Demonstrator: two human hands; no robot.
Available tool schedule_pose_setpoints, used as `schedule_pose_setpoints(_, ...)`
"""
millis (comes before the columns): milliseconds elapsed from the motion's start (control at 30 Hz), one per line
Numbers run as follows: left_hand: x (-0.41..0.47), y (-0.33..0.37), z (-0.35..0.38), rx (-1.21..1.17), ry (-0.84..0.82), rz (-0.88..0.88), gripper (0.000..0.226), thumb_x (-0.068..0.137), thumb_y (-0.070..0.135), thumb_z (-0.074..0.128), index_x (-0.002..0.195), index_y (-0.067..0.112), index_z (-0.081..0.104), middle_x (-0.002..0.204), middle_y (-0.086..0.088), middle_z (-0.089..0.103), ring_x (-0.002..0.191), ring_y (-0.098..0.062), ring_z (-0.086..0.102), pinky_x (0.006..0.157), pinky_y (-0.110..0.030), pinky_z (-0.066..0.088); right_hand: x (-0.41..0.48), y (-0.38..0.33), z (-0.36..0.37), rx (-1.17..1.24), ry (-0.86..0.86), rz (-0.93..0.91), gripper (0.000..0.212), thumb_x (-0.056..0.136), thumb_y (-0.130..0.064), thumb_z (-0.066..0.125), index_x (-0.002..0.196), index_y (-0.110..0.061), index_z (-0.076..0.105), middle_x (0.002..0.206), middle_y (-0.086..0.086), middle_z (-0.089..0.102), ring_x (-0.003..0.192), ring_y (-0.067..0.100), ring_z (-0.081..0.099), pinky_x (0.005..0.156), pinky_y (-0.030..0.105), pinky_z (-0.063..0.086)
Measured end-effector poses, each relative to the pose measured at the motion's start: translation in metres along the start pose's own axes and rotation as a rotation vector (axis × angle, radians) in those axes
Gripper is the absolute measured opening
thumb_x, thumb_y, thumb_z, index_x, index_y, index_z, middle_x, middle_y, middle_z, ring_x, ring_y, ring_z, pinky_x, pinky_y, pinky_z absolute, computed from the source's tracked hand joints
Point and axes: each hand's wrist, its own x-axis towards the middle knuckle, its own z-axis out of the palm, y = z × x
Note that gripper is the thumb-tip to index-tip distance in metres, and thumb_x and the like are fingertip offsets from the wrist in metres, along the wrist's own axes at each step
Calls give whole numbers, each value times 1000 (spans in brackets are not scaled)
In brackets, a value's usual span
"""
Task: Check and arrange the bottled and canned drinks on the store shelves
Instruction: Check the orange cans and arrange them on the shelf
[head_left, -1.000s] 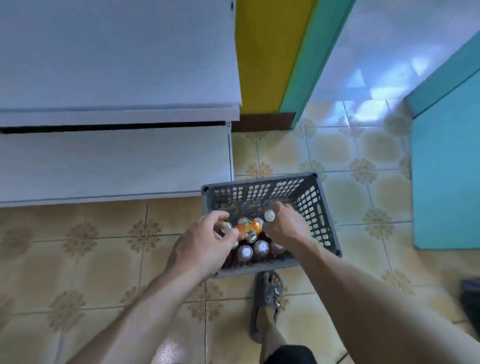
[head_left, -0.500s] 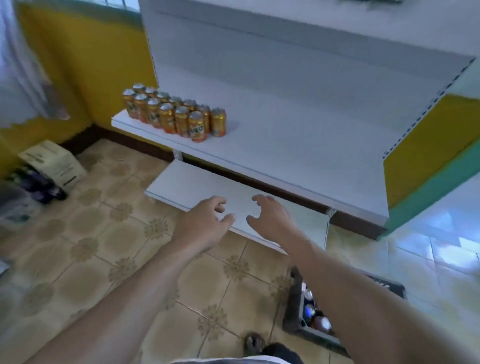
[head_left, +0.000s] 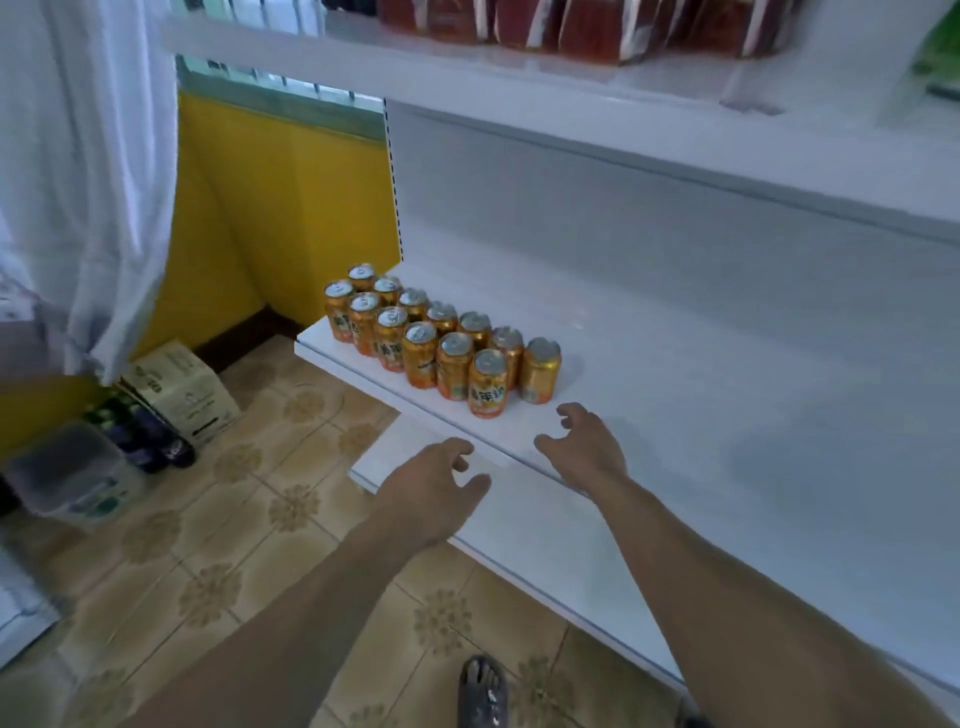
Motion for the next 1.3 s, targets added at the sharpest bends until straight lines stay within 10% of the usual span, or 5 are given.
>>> schedule_pose_setpoints(433,149,-12,-34,32,-137,35,45,97,49,53,139,33,48,127,15,58,110,-7,57,88,-24,46,168,-41,22,49,52,162,98,85,-25,77,160,-21,15,164,6,23,144,33,37,113,47,37)
schedule_pose_setpoints(667,194,-23,-45,49,-317,230,41,96,46,56,134,32,53,128,15,60,107,-8,59,95,-32,50,172,-51,32,79,236,326,67,57,-35,78,119,-30,54,114,1,65,98,27,66,79,37,54)
schedule_pose_setpoints(833,208,-25,-63,-86,-453,365,43,95,39,62,135,27,53,119,13,61,104,-6,59,89,-28,49,113,-69,21,153,409,371,83,73,-33,84,145,-28,44,140,0,55,124,25,56,89,30,38)
schedule_pose_setpoints(1100,195,-16,-81,-306,-349,610,87,78,35,84,149,31,34,146,10,47,134,-5,44,110,-34,43,12,-142,0,230,569,126,81,69,-41,91,137,-31,49,127,-14,61,115,7,57,94,26,48)
schedule_pose_setpoints(1300,159,11,-90,-672,-269,775,74,75,13,84,135,30,43,128,5,60,123,-15,58,99,-35,51,-37,-173,-9,145,723,-167,74,69,-35,91,133,-29,56,119,-26,55,113,-3,51,92,9,41)
